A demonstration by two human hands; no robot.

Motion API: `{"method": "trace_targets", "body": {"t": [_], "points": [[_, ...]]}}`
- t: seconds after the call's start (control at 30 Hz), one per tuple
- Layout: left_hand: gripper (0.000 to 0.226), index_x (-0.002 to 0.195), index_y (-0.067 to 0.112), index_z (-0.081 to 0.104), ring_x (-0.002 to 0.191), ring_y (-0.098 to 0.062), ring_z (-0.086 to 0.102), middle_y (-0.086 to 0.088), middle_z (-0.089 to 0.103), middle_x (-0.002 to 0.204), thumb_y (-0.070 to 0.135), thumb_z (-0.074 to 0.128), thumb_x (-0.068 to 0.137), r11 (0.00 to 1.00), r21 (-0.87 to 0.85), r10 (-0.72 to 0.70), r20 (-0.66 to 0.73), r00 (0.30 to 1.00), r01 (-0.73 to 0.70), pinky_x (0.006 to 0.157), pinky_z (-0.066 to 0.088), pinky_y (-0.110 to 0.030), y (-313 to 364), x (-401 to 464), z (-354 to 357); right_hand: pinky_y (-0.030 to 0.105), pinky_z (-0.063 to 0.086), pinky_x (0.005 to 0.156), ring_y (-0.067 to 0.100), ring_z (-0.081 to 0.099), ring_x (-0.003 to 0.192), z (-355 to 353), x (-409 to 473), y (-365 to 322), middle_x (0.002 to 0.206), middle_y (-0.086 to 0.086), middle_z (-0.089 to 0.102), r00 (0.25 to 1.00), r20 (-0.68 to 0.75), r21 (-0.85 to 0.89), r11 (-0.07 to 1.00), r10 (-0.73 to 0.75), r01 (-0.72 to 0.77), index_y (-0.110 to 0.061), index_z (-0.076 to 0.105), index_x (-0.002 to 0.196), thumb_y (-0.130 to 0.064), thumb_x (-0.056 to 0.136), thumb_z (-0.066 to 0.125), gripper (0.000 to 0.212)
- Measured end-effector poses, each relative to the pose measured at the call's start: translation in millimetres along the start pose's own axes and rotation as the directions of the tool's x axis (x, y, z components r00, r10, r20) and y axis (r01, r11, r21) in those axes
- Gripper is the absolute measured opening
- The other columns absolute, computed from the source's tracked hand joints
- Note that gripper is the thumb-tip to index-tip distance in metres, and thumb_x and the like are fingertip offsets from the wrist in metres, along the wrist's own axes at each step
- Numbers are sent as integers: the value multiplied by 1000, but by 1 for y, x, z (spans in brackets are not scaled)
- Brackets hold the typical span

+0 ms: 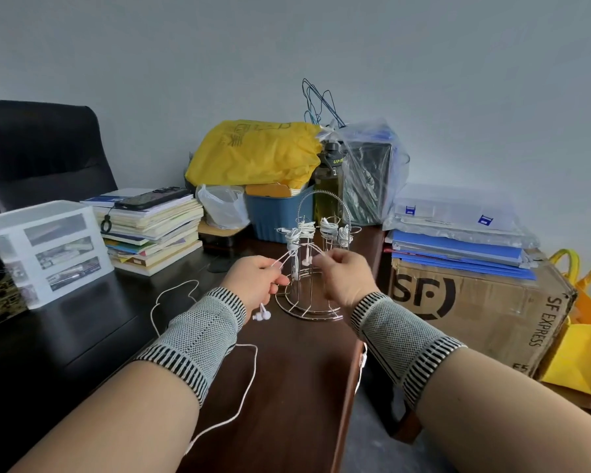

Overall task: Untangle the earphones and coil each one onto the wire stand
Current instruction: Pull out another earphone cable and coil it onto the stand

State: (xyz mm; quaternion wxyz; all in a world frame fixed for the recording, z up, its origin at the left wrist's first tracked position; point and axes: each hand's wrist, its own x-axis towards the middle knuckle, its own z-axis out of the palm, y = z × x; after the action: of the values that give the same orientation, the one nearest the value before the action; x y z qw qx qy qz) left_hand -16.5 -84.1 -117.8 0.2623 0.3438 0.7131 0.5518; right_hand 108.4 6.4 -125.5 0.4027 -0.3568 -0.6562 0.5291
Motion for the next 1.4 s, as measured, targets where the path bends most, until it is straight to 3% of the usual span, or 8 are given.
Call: {"method": "trace_targets", "body": {"t": [0.2, 0.37, 0.5, 0.67, 0.83, 1.0, 1.17, 1.4], "points": [[16, 81, 10, 71, 59, -13, 49, -11, 62, 80, 15, 62, 93, 1000, -9, 11, 52, 999, -11, 52, 43, -27, -4, 9, 13, 36, 36, 63, 14, 41, 56, -9, -1, -11, 48, -12, 46, 958, -262, 107, 983, -119, 151, -17, 62, 63, -25, 83, 54, 23], [27, 84, 6, 66, 55, -17, 58, -7, 60, 67, 24, 52, 99, 922, -369, -59, 175, 983, 121, 53, 49, -32, 4, -2, 27, 33, 52, 66, 12, 55, 58, 8, -30, -13, 59, -7, 61, 958, 26, -149, 946, -286, 287, -21, 63, 68, -20, 93, 52, 27], [53, 98, 5, 72, 73, -21, 63, -10, 70, 79, 51, 46, 96, 924, -314, -145, 238, 960, 218, 69, 46, -32, 12, -2, 26, 34, 53, 70, 24, 65, 67, 22, -44, 7, 69, 6, 69, 937, 124, -387, 853, -328, 350, -19, 63, 66, -26, 90, 49, 28], [26, 119, -1, 61, 71, -20, 69, -7, 67, 72, 8, 51, 98, 918, -358, -65, 290, 955, 171, 64, 55, -29, 22, -6, 24, 32, 52, 71, 28, 65, 71, 21, -47, 28, 68, 7, 67, 965, 167, -512, 819, -201, 259, -16, 64, 69, -22, 92, 47, 29], [17, 110, 6, 62, 59, -13, 59, 2, 50, 57, 11, 53, 96, 844, -460, -117, 344, 932, 275, 63, 49, -33, 22, -3, 24, 25, 42, 51, 2, 46, 41, 4, -31, 34, 47, -7, 57, 996, 92, -331, 943, -2, 33, -17, 66, 60, -25, 91, 57, 33], [16, 107, 6, 62, 64, -10, 59, 5, 43, 49, 5, 51, 94, 787, -539, -128, 335, 934, 301, 79, 43, -34, 20, 4, 30, 18, 35, 49, 0, 40, 41, -5, -26, 31, 42, -13, 50, 1000, 26, -115, 993, -7, 10, -17, 70, 65, -18, 86, 65, 21], [16, 98, 0, 61, 62, -18, 64, -13, 61, 76, -7, 48, 93, 887, -411, -114, 245, 963, 209, 47, 47, -24, 15, 2, 33, 18, 36, 51, -1, 42, 42, -12, -25, 29, 41, -16, 50, 997, 12, -133, 988, -82, 83, -20, 66, 62, -22, 87, 65, 25], [17, 99, 16, 66, 61, -11, 58, -7, 68, 82, 2, 61, 90, 976, -208, -47, 88, 995, 65, 62, 49, -27, -2, 13, 29, 28, 40, 58, 9, 47, 46, -22, -7, 27, 48, -6, 58, 983, -169, -79, 995, -76, 63, -18, 61, 54, -21, 85, 64, 31]]}}
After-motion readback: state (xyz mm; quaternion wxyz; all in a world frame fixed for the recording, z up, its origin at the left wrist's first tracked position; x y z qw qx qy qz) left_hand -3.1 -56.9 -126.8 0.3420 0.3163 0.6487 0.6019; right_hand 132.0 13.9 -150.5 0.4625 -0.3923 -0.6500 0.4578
